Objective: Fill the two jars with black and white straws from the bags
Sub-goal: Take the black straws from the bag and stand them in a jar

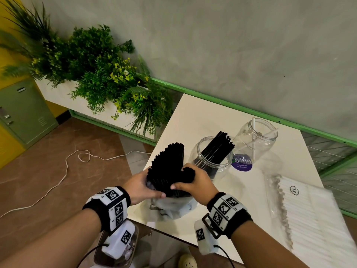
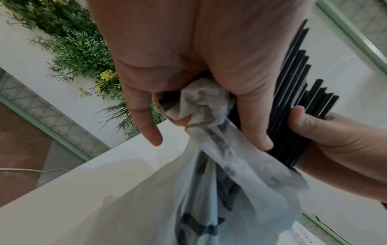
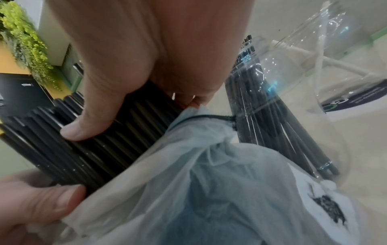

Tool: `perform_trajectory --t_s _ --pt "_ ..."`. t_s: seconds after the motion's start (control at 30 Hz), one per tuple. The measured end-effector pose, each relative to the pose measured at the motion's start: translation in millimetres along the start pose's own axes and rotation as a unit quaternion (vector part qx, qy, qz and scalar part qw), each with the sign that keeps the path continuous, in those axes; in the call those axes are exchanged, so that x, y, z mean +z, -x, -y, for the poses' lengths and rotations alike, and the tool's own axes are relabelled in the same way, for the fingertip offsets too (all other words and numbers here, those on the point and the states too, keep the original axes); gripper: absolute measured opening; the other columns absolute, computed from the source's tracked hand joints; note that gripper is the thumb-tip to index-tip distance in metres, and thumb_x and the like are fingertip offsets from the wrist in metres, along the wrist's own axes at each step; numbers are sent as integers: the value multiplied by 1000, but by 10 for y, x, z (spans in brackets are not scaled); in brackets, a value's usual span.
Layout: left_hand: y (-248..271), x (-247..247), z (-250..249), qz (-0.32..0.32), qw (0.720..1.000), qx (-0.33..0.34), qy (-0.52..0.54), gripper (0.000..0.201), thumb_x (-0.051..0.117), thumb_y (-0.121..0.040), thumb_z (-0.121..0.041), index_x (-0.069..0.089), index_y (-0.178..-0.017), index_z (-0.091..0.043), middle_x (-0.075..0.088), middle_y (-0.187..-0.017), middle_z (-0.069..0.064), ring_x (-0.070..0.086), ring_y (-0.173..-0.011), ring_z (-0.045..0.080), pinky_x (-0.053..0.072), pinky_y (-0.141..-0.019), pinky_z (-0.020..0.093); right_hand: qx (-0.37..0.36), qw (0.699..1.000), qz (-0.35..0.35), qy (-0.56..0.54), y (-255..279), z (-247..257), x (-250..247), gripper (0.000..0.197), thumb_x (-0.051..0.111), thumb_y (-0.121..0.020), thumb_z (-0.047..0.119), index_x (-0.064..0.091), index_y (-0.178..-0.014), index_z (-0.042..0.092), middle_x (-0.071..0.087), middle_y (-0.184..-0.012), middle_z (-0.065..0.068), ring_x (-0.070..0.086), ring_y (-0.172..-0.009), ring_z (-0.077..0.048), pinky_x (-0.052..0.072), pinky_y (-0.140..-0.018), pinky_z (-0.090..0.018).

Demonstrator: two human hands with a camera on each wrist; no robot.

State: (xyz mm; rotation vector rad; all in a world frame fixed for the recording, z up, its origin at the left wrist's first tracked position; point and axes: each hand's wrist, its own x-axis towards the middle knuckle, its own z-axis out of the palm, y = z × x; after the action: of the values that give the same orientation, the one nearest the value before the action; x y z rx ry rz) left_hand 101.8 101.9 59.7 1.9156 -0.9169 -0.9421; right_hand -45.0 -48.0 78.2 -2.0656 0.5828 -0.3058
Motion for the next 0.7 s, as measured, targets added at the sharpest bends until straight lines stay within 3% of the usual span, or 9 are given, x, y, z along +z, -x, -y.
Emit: perform_trajectory --t_s 0.1,0.2,0.33,0.43,0.53,0.57,0.7 --pt "-26 3 23 5 1000 -4 -6 59 87 -62 -24 49 -106 -36 60 -103 -19 57 -102 6 44 -86 19 0 999 -7 -52 34 44 -16 33 85 -69 21 55 -82 14 53 -71 9 48 -66 2 40 -64 -14" --pt "-35 -8 15 11 1000 -4 -6 60 87 -56 -34 48 -101 -43 61 -104 -21 58 -104 6 45 -88 22 -4 996 3 -93 49 111 -53 25 79 -77 16 54 -77 17 52 -67 11 49 -63 4 39 -64 -11" --pt "-17 -13 -11 7 1000 2 -14 58 86 -62 -26 46 -101 -42 58 -99 -25 57 -97 1 41 -79 11 -11 991 -8 -135 34 202 -140 23 73 -83 18 53 -75 8 49 -68 4 48 -66 -6 40 -65 -17" --pt "-12 -19 -21 5 1000 -4 -22 60 88 -60 -28 44 -97 -47 58 -99 -25 57 -101 7 43 -84 20 -22 986 -32 -164 7 296 -240 27 70 -86 26 55 -82 4 55 -75 -6 55 -74 -13 44 -75 -28" --pt "-6 -30 -42 15 1000 -8 -25 70 86 -41 -54 44 -96 -48 57 -99 -26 57 -100 6 42 -80 18 -52 974 -109 -194 -19 371 -292 10 63 -89 10 54 -92 11 64 -78 -1 64 -80 -22 50 -88 -44" --pt "-8 -29 -48 17 999 -7 -27 71 86 -40 -56 44 -97 -47 57 -99 -26 57 -100 5 42 -79 17 -67 968 -146 -191 -16 392 -295 16 61 -88 6 52 -98 15 65 -79 0 65 -82 -26 49 -90 -51" --pt "-8 -19 -68 4 999 0 -42 56 86 -64 -27 46 -101 -41 58 -97 -24 57 -99 8 43 -78 18 -114 954 -227 -160 4 525 -319 49 56 -86 -3 45 -116 35 65 -90 -1 68 -88 -27 49 -88 -57"
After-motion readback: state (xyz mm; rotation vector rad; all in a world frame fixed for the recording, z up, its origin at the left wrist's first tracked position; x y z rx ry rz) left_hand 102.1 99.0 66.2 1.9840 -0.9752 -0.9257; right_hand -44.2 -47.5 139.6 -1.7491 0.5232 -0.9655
